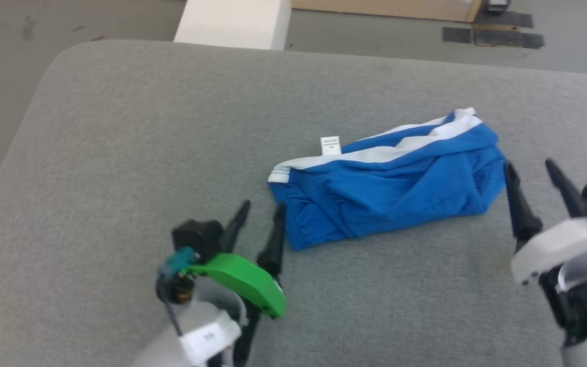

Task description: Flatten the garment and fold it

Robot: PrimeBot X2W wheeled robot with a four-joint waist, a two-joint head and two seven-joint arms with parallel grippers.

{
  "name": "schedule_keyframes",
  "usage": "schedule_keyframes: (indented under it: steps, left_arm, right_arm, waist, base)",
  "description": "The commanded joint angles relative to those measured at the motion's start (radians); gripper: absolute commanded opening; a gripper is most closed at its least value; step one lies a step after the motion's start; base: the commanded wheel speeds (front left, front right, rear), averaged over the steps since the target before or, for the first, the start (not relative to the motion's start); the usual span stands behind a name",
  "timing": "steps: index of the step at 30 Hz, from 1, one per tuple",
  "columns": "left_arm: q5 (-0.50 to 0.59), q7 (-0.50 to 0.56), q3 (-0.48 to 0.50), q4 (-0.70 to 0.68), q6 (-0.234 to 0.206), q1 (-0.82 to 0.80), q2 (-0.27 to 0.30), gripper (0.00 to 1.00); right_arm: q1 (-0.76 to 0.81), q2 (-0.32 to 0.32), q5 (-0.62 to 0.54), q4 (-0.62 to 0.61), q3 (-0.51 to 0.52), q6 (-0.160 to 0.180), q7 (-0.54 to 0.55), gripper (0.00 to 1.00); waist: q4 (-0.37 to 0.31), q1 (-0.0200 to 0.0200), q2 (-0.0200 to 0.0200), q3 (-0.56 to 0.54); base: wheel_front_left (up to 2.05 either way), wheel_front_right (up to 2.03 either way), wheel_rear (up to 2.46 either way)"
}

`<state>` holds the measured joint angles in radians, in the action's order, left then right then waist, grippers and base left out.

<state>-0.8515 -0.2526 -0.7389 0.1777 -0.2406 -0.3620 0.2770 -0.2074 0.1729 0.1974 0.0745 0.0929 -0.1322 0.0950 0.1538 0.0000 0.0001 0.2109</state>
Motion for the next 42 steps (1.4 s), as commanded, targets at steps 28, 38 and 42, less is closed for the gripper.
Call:
schedule_keyframes:
  steps: [28, 38, 42]
  left_arm:
    - [-0.043, 0.194, -0.066, 0.390, -0.003, -0.105, -0.171, 0.00]
    - [-0.037, 0.172, -0.080, 0.397, 0.036, -0.147, -0.187, 0.00]
    - [-0.037, 0.162, -0.084, 0.400, 0.045, -0.154, -0.191, 0.00]
  right_arm:
    - [-0.081, -0.079, -0.108, 0.072, -0.004, 0.002, 0.065, 1.00]
    - [-0.316, -0.079, -0.205, 0.358, 0.034, 0.002, 0.324, 1.00]
    - [-0.364, -0.074, -0.235, 0.421, 0.026, 0.002, 0.411, 1.00]
  waist:
    - [-0.088, 0.0000, -0.0001, 0.063]
    - [-0.037, 0.0000, -0.0001, 0.112]
    - [-0.028, 0.0000, -0.0001, 0.121]
  base:
    - [0.00, 0.00, 0.00]
    - [0.00, 0.00, 0.00]
    - [0.00, 0.00, 0.00]
